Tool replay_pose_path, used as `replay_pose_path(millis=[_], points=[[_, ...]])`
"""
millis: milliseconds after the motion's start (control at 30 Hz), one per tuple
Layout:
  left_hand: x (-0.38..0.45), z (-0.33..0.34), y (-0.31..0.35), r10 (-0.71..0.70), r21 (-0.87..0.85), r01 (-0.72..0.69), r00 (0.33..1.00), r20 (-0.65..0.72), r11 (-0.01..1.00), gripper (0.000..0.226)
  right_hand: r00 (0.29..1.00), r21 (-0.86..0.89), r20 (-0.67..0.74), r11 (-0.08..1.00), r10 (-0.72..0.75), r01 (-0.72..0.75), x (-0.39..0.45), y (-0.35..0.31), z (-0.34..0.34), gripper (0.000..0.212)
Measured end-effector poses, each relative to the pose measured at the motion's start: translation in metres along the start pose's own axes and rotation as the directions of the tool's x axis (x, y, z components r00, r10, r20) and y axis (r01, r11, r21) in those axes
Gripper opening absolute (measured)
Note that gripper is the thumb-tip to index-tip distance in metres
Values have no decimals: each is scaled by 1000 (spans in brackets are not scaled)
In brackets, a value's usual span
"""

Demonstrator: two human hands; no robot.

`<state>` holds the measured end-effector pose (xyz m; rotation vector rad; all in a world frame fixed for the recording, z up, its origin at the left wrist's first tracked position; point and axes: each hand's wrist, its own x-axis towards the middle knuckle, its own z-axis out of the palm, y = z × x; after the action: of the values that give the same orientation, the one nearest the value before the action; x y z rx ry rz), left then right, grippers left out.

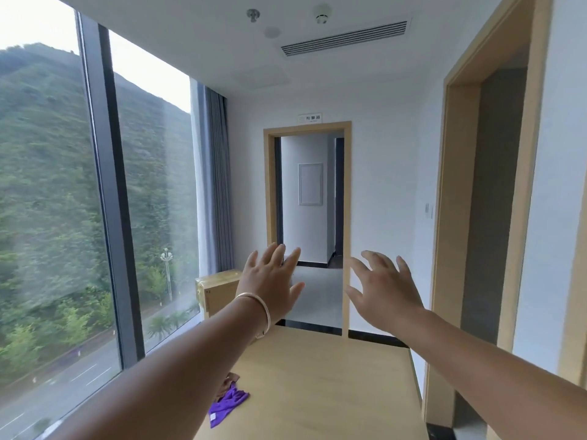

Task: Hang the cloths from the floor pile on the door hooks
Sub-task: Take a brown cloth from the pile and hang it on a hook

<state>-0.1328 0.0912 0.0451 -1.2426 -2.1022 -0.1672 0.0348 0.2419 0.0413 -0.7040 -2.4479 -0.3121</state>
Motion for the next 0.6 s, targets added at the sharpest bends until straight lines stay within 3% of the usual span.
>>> replay_pose_path(millis=[600], points=[[174,164,-119,83,-52,-82,996,11,995,66,988,-75,36,986,149,-146,197,-14,134,55]])
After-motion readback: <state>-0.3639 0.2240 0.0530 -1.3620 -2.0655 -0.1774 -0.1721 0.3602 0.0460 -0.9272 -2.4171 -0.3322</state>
